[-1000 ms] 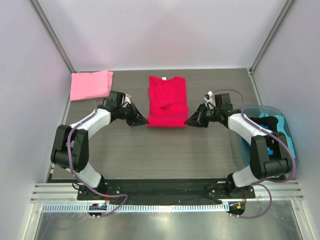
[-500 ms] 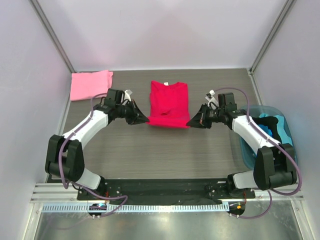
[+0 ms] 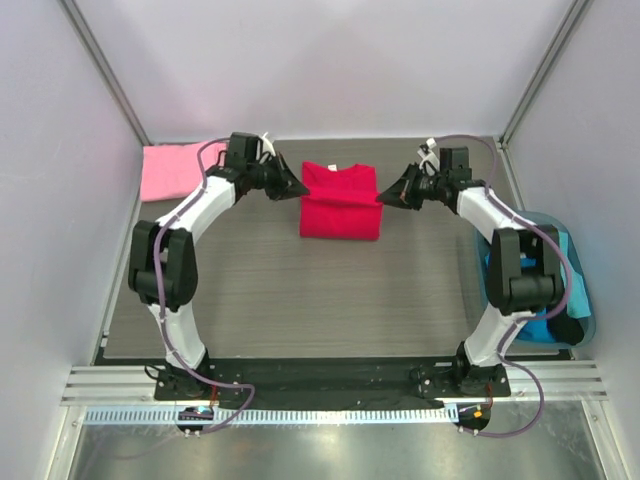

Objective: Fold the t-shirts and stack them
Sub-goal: Fold the tshirt, then neatly place the folded tshirt to the corner

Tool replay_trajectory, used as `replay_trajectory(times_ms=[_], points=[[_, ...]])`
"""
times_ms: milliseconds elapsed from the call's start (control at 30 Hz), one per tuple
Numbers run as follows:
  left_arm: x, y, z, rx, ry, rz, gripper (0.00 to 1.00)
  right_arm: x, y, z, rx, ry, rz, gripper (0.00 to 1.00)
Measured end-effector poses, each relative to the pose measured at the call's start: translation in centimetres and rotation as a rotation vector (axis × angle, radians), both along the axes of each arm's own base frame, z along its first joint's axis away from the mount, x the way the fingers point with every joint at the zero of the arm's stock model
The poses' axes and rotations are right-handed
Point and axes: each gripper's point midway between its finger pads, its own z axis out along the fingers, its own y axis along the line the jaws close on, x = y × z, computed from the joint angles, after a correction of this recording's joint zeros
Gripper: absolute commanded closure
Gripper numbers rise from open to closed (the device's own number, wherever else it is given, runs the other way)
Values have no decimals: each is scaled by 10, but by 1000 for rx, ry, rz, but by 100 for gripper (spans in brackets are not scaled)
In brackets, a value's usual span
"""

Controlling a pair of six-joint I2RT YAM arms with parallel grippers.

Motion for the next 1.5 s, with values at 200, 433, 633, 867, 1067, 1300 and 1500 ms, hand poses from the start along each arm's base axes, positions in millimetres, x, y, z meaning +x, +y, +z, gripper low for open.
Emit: replay_trajectory(times_ms=[200,433,633,867,1067,1300,1500], points=[[69,-4,-10,23,-100,3,100,75,-3,-11,6,-54,-22,98],[141,-3,-40,35,-171,38,100,157,0,-38,14,-108,-32,89],[191,6,-78,82,-244,110,47,218,0,-76,-4,-167,-55,41],[201,28,-68,164,-310,177,45,222,-1,-66,-15,-211,-53,38],[161,43,-30,214,-313,176,28,203,1,-6,20,-301,-29,42],[127,42,-55,239,-240,73,23,179,11,-2,71,-286,4,44],[109,34,-96,189,-108,11,27,170,27,-33,73,-207,36,45]])
